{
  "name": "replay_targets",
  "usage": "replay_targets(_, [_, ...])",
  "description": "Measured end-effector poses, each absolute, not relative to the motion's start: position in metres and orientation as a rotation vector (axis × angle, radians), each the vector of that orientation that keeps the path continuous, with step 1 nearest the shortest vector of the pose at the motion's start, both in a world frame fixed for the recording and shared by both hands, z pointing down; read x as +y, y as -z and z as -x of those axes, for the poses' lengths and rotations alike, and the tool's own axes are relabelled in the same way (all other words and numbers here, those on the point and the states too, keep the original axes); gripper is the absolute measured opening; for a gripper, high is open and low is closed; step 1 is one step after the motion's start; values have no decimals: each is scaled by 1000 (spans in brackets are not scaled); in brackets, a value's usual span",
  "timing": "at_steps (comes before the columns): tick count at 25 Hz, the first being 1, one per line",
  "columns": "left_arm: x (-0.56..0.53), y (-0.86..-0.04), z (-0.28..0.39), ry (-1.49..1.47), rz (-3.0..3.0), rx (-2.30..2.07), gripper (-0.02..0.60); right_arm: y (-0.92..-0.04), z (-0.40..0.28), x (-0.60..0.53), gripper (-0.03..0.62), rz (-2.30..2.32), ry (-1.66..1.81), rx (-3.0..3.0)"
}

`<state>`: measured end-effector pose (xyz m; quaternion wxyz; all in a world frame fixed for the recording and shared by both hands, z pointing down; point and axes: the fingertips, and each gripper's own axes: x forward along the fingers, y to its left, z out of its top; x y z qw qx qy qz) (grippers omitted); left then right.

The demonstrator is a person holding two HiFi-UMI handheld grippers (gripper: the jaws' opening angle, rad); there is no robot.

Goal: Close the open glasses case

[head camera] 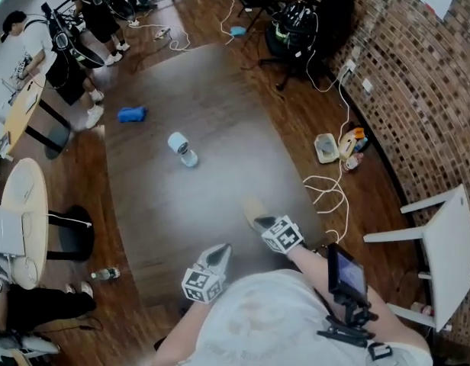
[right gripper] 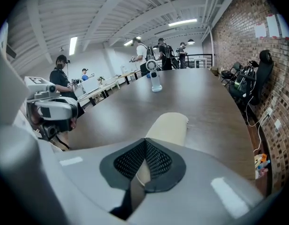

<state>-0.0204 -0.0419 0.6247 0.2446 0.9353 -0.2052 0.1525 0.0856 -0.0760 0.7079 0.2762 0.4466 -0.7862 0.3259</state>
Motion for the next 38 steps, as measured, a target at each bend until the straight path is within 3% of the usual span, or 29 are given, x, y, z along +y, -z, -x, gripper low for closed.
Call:
replay_targets(8, [-51,-610,15,-398,-2651,-524,6,-698,-95,-89,8,-1286,-1134,-2265])
replay_targets(24, [-41,-568,-34,-316,-2764,-297,6,-603,-112,-23,8,-1560,-932,-2576])
replay_targets(38, [-7,-586,-16,-350,-2760,-275,6,-594,-87,-6,8,-1541,-949,-2625])
